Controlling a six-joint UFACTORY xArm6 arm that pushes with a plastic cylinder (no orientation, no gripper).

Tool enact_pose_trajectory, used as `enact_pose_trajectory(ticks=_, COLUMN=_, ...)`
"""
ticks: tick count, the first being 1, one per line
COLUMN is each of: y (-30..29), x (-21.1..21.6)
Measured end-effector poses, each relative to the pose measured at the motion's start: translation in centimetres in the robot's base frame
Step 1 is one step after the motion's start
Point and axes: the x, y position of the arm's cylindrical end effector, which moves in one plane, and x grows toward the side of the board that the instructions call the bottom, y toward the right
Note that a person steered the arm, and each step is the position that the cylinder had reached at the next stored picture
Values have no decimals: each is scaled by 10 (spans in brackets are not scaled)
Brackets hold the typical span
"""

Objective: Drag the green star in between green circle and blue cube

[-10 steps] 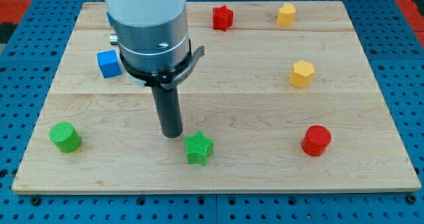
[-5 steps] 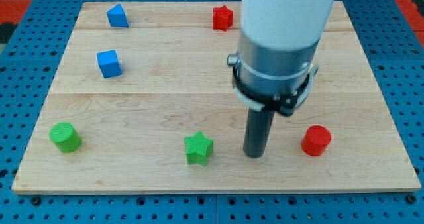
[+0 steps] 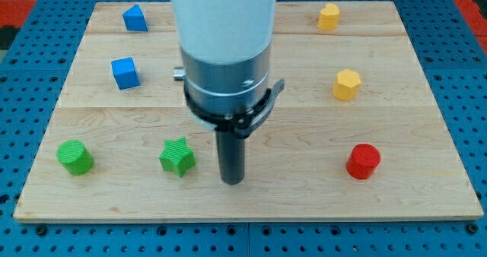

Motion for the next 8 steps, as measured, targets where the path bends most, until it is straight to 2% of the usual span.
enact_pose_trajectory(ticks=2, y=-99, x=-62)
enact_pose_trajectory(ticks=6, y=-85, x=-63)
enact_pose_trajectory(ticks=8, y=-70, x=-35)
